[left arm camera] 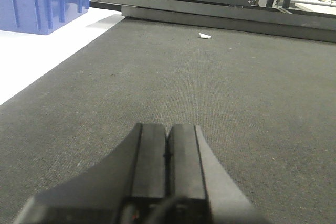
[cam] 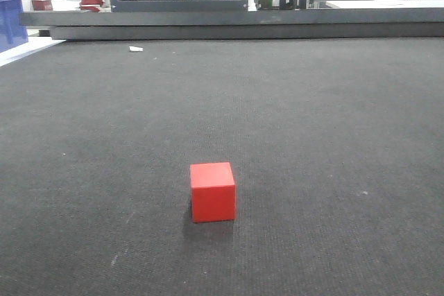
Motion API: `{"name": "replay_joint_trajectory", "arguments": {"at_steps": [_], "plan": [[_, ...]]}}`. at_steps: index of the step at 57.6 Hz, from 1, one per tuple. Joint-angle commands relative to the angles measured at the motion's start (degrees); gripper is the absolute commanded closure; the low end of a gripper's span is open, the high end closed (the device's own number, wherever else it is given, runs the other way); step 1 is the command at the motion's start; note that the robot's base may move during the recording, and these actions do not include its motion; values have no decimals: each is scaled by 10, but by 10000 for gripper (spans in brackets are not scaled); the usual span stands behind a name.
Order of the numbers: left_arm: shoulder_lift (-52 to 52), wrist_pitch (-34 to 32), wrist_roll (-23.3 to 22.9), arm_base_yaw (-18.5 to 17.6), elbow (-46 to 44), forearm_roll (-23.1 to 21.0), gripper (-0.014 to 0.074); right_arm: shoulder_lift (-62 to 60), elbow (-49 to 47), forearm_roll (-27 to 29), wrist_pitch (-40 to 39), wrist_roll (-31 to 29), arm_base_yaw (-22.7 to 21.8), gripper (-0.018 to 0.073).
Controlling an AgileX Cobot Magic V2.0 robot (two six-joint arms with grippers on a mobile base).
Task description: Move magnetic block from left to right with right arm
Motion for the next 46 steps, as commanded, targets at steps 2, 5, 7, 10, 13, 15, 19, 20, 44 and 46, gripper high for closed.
{"name": "replay_joint_trajectory", "arguments": {"at_steps": [2, 5, 7, 10, 13, 15, 19, 20, 44, 46], "plan": [[-5, -49, -4, 1, 6, -2, 722, 45, -39, -9, -16, 6, 34, 526], [-5, -49, -4, 1, 6, -2, 722, 71, -53, -9, 14, 27, 56, 525], [-5, -49, -4, 1, 6, -2, 722, 91, -61, -12, 38, 44, 71, 525], [-5, -49, -4, 1, 6, -2, 722, 120, -76, -22, 71, 88, 92, 524], [-5, -49, -4, 1, 6, -2, 722, 149, -90, -41, 98, 133, 113, 518], [-5, -49, -4, 1, 6, -2, 722, 170, -100, -57, 113, 165, 129, 501], [-5, -49, -4, 1, 6, -2, 722, 203, -117, -90, 135, 216, 161, 405], [-5, -49, -4, 1, 6, -2, 722, 210, -123, -96, 140, 226, 167, 377], [-5, -49, -4, 1, 6, -2, 722, 401, -290, -82, 271, 315, 329, -39], [-5, -49, -4, 1, 6, -2, 722, 413, -305, -72, 276, 315, 337, -39]]}}
